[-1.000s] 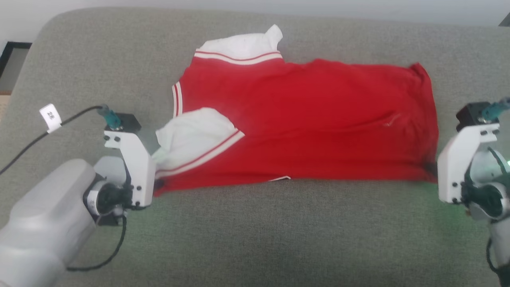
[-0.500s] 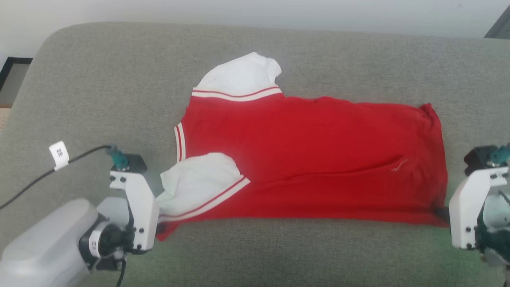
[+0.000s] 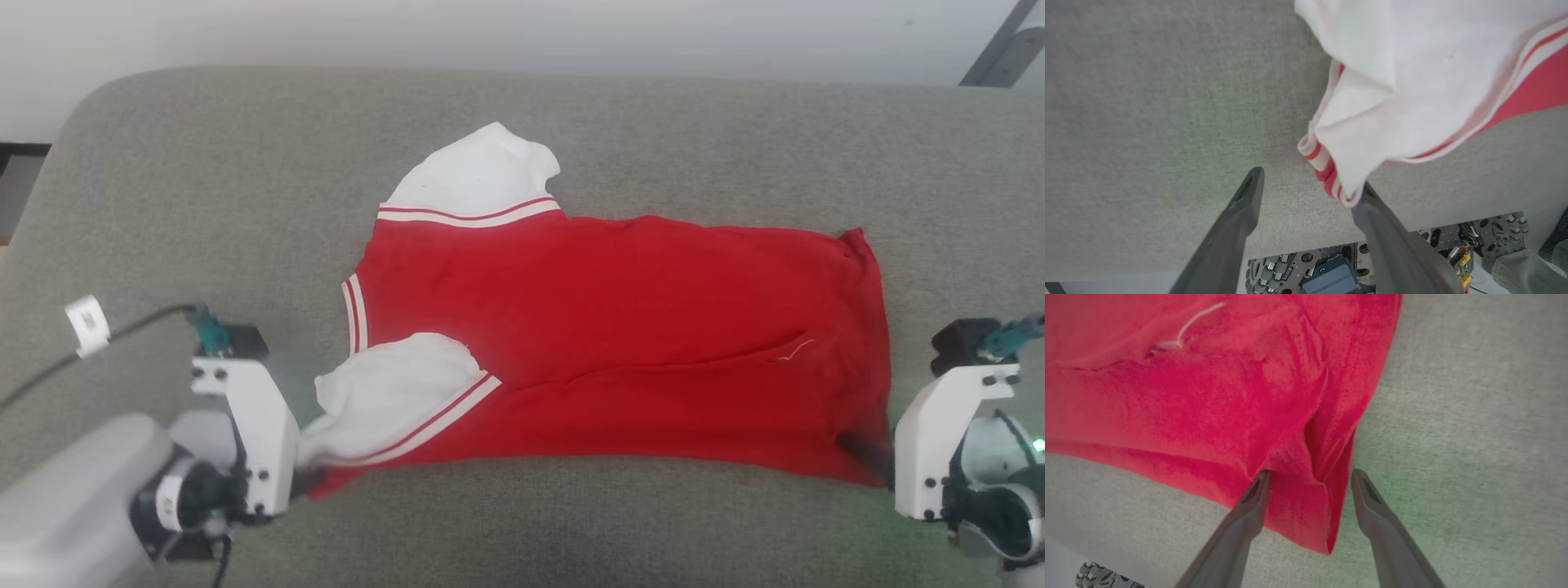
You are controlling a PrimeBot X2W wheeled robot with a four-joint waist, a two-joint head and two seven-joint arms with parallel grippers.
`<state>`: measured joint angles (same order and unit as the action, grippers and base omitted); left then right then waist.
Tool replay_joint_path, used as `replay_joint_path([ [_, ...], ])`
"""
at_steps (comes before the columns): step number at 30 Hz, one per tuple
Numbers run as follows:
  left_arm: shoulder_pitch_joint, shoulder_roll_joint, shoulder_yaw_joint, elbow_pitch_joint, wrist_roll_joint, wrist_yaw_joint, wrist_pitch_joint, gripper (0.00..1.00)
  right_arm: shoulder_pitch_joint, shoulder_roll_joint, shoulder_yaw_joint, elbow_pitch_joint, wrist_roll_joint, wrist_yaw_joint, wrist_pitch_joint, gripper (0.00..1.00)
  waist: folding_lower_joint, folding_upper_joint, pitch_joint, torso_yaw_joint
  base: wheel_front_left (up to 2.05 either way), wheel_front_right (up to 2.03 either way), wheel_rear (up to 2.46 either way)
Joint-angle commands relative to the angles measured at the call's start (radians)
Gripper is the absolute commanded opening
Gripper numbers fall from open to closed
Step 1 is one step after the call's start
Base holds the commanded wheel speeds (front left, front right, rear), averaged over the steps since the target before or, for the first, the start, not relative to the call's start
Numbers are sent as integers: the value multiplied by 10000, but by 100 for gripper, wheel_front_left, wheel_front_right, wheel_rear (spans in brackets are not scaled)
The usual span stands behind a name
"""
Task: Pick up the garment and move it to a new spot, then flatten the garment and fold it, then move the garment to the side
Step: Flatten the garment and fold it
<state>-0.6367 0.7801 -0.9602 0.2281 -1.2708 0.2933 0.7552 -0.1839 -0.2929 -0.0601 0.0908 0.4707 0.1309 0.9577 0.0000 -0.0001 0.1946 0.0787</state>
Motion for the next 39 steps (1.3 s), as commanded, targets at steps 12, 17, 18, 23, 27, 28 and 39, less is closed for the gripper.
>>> replay_joint_path([
  [12,-1668,813,770,-1075,787,103,-209,100,-703,289,-403,-1428,-261,-1,-2744,100,0,1,6,-697,0,0,0],
  [17,-2624,438,1045,-70,1260,-714,-1036,100,-1357,436,-43,-1646,-873,1,-5382,100,0,1,420,-1371,0,0,0],
  [18,-2830,423,1059,197,1459,-849,-1194,100,-1512,487,4,-1648,-979,1,-5876,100,0,1,523,-1502,0,0,0],
  [23,-3694,106,1241,1540,1807,-1627,-1949,100,-2036,838,438,-1399,-1441,1,-7741,100,0,1,1080,-2121,0,0,0],
  [27,-4385,-129,1203,2561,2131,-2266,-2339,100,-2281,1104,772,-1117,-1592,1,-8484,100,0,1,1517,-2486,0,0,0],
  [28,-4527,-221,1220,2836,2142,-2341,-2401,100,-2329,1161,827,-1054,-1614,1,-8586,100,0,1,1624,-2557,0,0,0],
  [39,-5983,-1019,997,5066,2507,-3583,-2477,100,-2747,1402,1174,-660,-1633,1,-8909,100,0,1,2469,-3004,0,0,0],
])
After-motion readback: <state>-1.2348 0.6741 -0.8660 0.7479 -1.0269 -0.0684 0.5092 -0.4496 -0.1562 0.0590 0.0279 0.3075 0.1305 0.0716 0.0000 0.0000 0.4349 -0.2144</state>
